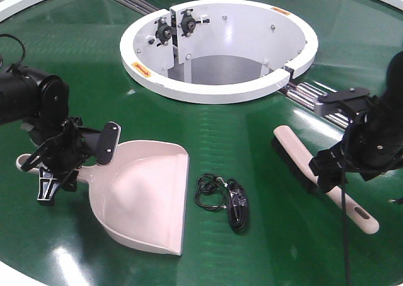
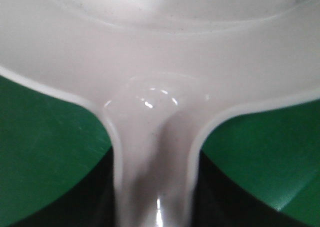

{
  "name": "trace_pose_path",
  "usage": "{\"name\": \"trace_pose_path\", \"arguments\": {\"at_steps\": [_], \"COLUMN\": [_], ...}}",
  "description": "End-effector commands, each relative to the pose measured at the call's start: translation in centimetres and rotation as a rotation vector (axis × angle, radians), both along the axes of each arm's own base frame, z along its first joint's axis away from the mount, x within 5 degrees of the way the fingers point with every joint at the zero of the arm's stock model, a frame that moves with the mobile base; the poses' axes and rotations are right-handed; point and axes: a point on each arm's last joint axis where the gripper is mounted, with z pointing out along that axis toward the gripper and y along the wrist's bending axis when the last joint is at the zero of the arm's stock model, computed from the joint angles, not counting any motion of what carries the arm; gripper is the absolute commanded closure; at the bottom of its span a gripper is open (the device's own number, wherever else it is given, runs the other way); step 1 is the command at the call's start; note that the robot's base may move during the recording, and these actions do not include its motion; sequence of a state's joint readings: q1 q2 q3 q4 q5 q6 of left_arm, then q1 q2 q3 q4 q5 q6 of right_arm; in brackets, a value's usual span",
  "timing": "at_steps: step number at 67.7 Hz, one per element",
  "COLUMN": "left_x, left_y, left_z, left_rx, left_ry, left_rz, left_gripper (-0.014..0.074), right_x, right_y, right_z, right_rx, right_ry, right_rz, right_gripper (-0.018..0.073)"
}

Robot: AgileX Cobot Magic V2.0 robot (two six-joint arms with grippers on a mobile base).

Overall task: Clean and inspect green conveyor with broom and dustpan
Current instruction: 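Grasp the pink brush handle with the right gripper and lift it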

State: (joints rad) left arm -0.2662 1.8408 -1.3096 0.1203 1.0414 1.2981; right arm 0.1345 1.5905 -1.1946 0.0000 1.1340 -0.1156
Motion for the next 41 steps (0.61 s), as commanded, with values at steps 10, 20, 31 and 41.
{"name": "trace_pose_path", "arguments": {"at_steps": [10,20,31,41], "left_x": [0.1,0.1,0.1,0.1], "left_y": [-0.4,-0.4,-0.4,-0.4], "left_z": [2.3,2.3,2.3,2.3], "left_rx": [-0.025,-0.025,-0.025,-0.025], "left_ry": [-0.082,-0.082,-0.082,-0.082], "left_rz": [0.002,0.002,0.002,0.002], "left_gripper": [0.0604,0.0604,0.0604,0.0604], "right_x": [1.6,2.4,2.8,2.9], "right_y": [0.0,0.0,0.1,0.1], "right_z": [-1.2,-3.1,-4.2,-4.7], "right_rx": [-0.027,-0.04,-0.044,-0.045], "right_ry": [0.002,0.051,0.079,0.092], "right_rz": [0.019,0.018,0.018,0.02], "right_gripper": [-0.0001,0.0017,0.0115,0.0279]}}
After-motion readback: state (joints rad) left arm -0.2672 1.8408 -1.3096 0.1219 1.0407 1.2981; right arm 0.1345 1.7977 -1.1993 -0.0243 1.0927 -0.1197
